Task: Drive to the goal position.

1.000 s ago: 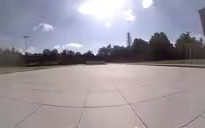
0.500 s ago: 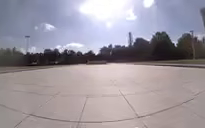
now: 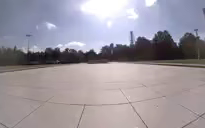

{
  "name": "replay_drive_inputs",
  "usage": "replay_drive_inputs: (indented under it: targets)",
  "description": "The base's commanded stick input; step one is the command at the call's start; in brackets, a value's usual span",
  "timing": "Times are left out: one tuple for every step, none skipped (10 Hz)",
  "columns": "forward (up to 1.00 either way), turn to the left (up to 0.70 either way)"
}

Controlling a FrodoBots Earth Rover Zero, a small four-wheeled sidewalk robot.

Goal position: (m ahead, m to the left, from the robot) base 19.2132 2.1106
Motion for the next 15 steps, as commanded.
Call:
replay_drive_inputs:
  targets:
    - [0.70, -0.02]
    - [0.70, -0.02]
    - [0.70, -0.02]
    - [0.70, -0.02]
    - [0.70, -0.02]
    - [0.70, -0.02]
    - [0.70, -0.02]
    - [0.70, -0.02]
    - [0.70, -0.02]
    - [0.70, -0.02]
    - [0.70, -0.02]
    - [0.70, -0.02]
    - [0.70, -0.02]
    - [0.70, -0.02]
    - [0.70, -0.02]
